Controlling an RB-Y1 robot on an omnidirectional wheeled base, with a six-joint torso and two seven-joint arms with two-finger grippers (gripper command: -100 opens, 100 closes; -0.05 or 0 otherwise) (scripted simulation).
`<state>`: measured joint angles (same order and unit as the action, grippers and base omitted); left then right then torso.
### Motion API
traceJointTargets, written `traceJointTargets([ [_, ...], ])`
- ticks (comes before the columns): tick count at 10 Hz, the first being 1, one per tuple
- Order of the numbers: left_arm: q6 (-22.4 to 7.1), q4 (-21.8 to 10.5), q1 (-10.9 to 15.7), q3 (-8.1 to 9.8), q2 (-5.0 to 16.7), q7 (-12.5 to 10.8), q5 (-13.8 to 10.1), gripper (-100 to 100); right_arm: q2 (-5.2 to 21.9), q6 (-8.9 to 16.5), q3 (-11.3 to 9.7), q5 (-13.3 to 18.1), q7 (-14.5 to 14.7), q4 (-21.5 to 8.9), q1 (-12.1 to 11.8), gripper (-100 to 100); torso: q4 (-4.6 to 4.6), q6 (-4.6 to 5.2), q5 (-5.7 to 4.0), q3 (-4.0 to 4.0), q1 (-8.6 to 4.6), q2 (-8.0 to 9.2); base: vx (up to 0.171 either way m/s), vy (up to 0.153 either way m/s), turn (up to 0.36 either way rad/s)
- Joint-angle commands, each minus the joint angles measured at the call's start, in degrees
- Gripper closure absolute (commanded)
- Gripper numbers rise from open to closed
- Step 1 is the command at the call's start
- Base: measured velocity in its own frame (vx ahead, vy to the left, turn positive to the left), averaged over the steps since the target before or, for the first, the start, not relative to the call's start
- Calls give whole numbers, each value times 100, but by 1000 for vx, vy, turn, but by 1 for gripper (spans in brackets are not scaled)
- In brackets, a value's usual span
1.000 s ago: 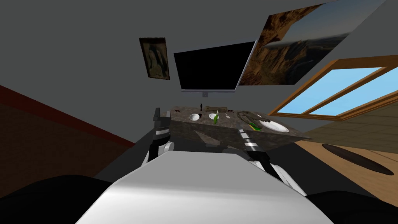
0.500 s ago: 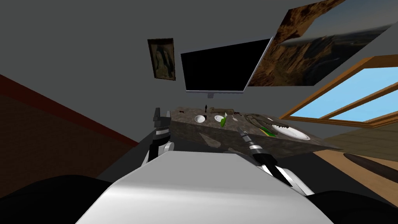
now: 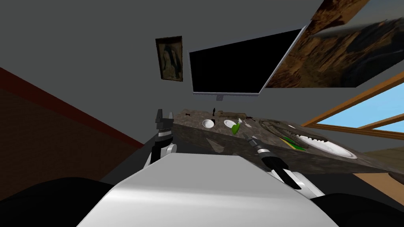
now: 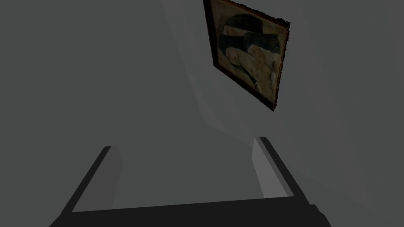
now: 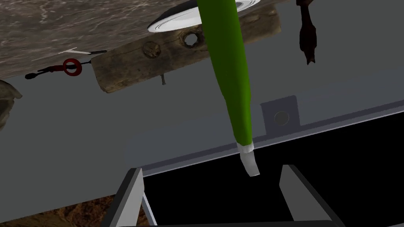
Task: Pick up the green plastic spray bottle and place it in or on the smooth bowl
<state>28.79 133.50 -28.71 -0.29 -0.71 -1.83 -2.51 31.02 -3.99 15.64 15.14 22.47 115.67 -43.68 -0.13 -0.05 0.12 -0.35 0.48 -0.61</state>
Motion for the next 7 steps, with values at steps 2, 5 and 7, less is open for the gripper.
traceJointTargets([
  [2,0,0,0,0,0,0,0,0,227,267,67,206,222,-111,-85,-100,-2,1,-1,-4,-7,-7,188,102,73],
  [5,0,0,0,1,1,0,0,0,368,387,95,346,350,-273,-64,-100,-2,2,-3,-5,-18,-8,147,64,70],
  [7,0,0,1,1,1,0,0,0,375,401,98,355,367,-281,-63,-100,10,5,-8,26,-39,48,12,4,0],
])
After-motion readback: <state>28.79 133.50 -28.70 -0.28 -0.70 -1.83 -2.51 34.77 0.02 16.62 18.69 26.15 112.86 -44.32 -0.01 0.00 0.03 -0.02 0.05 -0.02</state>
